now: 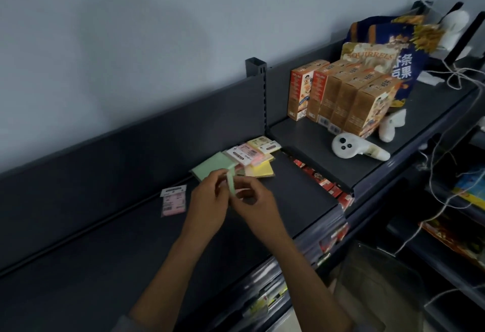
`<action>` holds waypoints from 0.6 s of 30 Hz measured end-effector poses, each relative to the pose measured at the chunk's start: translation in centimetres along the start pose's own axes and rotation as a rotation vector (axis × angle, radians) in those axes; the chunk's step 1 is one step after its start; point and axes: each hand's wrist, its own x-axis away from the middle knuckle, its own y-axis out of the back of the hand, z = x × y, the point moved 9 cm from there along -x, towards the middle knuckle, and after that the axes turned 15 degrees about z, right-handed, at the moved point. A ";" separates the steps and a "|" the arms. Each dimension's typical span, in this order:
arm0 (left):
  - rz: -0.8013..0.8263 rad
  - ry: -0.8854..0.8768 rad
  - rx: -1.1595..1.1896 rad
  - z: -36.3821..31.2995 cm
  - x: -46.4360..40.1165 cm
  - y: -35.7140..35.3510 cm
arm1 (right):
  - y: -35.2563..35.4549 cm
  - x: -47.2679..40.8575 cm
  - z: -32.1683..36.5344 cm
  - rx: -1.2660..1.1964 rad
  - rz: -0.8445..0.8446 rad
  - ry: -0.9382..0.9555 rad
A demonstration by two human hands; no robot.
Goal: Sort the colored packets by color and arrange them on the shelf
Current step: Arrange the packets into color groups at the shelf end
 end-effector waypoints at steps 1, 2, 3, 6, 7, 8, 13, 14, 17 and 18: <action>-0.036 0.013 0.028 0.1 0.6 0.7 | -0.7 0.0 0.3 -0.012 0.029 0.022; -0.071 0.023 0.050 0.2 1.3 1.3 | -1.4 0.0 0.6 -0.022 0.055 0.045; -0.105 0.031 0.067 0.3 2.1 1.9 | -2.0 0.0 0.8 -0.034 0.079 0.063; -0.192 0.043 0.060 1.1 4.5 3.6 | -4.2 0.1 0.6 -0.020 0.145 0.081; -0.212 0.049 0.030 1.5 5.3 4.1 | -5.1 0.1 0.4 -0.011 0.170 0.085; -0.228 0.052 -0.004 2.0 6.1 4.6 | -6.1 0.2 0.2 -0.008 0.199 0.080; -0.331 0.078 -0.036 4.6 10.8 7.3 | -11.7 1.2 -0.8 -0.059 0.332 0.039; -0.352 0.093 -0.037 5.1 11.7 8.0 | -12.8 1.3 -0.8 -0.070 0.351 0.036; -0.405 0.140 -0.043 6.9 14.1 10.0 | -16.3 1.8 -0.8 -0.107 0.403 0.021; -0.421 0.152 -0.038 7.4 14.9 10.7 | -17.4 1.9 -0.6 -0.111 0.421 0.021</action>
